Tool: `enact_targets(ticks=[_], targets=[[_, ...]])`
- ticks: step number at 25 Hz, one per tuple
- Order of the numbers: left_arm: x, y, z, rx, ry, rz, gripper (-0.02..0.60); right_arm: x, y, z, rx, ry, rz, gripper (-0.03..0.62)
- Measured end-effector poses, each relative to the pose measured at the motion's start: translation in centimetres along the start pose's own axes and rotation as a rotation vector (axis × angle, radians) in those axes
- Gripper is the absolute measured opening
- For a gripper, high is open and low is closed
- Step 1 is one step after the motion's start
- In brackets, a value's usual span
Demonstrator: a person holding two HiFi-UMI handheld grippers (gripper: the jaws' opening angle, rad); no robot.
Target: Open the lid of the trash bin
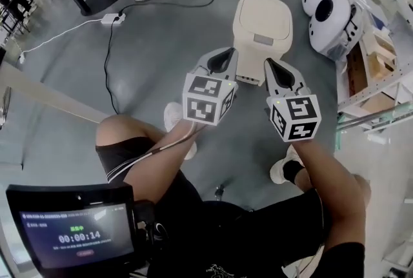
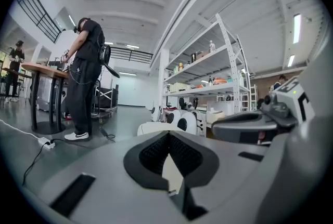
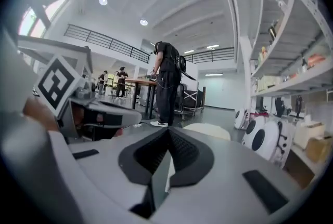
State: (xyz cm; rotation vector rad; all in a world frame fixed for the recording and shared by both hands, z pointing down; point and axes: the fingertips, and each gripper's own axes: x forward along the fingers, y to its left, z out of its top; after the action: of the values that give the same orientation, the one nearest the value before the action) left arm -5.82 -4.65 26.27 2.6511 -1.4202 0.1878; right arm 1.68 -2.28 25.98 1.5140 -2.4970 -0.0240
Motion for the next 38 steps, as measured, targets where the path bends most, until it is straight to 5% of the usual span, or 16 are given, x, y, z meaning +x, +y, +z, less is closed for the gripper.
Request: enact_targets(ticks=[4,8,12,15,18,24,30,38], targets=[[-2.4,-1.8,2.3,0.022,-0.028,-0.002,0.0,-6.1,-0.8,4.5,0.136,-0.029,-0.031,0.005],[-5.8,-3.9,4.8,-0.132,-0.045,-0.107,0.0,-12.2,-0.3,7.5,0.261,-0.116,-0.076,0.005],[-9.3,-4.3,6.8,-0.137,-0.062,-0.141,0.0,-14.3,-0.8,7.6,0.455,-0.192,-0.129,0.005],[-11.3,-5.3,8.4,-0.101,-0.114,-0.159,0.0,-14.7,-0.4,7.2,0.289,-0.159,-0.19,0.005],[-12.7,-5.6,9.0,0.015,-0.155,-0.116,0.0,-15.0,0.7,6.8,0.156,-0.153,-0.239,0.003],[-14.0,-6.0,7.8,0.013,-0.145,-0.119,0.0,-14.9,1.5,5.8,0.169,-0.149,-0.276,0.003],[-14.2,-5.0,7.0,-0.07,-0.13,-0.117,0.0,-15.0,2.3,6.1,0.138,-0.163,-0.284,0.003],[-14.0,-5.1,6.8,-0.056,-0.126,-0.109,0.0,-14.9,2.7,6.2,0.084,-0.158,-0.282,0.003]])
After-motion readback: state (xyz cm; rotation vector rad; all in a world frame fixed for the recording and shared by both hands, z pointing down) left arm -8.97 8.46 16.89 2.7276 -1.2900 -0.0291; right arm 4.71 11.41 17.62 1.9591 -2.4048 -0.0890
